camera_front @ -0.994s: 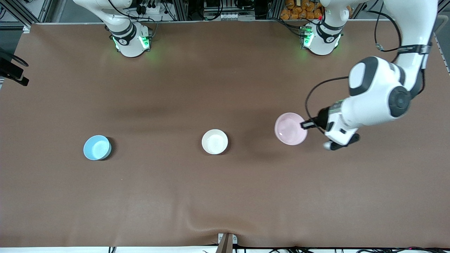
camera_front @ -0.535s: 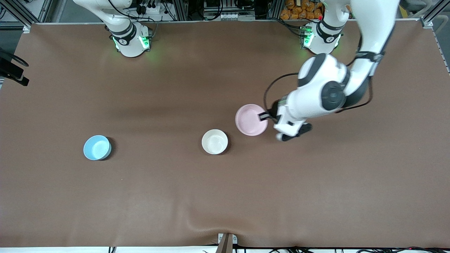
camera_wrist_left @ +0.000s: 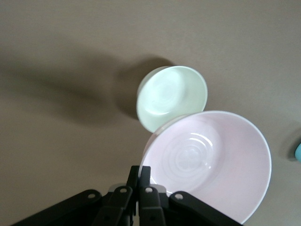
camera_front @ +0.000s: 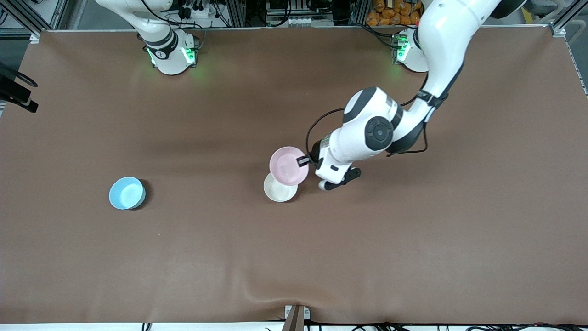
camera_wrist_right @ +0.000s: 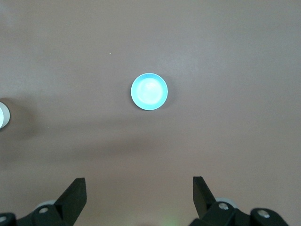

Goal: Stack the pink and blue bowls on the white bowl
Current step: 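Lift the pink bowl and carry it over the white bowl, then lower the pink bowl into the white bowl and open the left gripper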

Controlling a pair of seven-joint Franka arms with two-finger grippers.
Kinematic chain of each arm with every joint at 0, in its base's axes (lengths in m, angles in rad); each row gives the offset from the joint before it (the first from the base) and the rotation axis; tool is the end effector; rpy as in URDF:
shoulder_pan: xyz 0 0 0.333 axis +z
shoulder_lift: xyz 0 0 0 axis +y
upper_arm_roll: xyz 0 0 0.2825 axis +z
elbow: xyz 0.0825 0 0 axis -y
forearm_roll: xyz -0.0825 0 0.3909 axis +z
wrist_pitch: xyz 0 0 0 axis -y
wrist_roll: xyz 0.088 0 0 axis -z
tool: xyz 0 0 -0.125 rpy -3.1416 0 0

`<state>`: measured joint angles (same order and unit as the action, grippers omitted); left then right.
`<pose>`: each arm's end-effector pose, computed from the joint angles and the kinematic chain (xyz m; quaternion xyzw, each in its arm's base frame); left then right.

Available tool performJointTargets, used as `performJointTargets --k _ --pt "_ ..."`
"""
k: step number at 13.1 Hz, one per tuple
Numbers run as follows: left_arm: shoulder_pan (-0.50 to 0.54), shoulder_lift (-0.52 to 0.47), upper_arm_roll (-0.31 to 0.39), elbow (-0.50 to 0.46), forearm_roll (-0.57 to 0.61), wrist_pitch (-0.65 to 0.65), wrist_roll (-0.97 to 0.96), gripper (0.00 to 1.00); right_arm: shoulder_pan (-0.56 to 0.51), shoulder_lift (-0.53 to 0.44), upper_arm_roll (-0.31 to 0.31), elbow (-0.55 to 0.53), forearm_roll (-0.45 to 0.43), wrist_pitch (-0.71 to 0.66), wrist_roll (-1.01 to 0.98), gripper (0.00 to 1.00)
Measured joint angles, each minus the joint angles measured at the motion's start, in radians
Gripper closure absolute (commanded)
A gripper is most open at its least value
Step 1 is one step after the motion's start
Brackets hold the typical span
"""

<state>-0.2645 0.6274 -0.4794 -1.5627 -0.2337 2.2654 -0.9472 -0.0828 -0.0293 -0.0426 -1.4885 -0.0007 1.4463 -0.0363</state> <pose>0.5374 -0.4506 0.2800 0.9482 0.2134 -0.1268 0.1983 0.5356 -0.0680 0.6172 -0.9990 0.0446 0.0064 0.0008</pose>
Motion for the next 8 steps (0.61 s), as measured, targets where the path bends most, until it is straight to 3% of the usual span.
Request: performJointTargets --k 4,8 --pt "-0.211 0.051 0.185 0.028 0.000 0.079 -0.003 1.00 0.000 0.000 0.000 0.000 0.000 0.000 0.000 0.00" --pt "-0.254 0.096 0.217 0.031 0.000 0.156 -0.005 1.00 0.000 0.000 0.000 0.000 0.000 0.000 0.000 0.00"
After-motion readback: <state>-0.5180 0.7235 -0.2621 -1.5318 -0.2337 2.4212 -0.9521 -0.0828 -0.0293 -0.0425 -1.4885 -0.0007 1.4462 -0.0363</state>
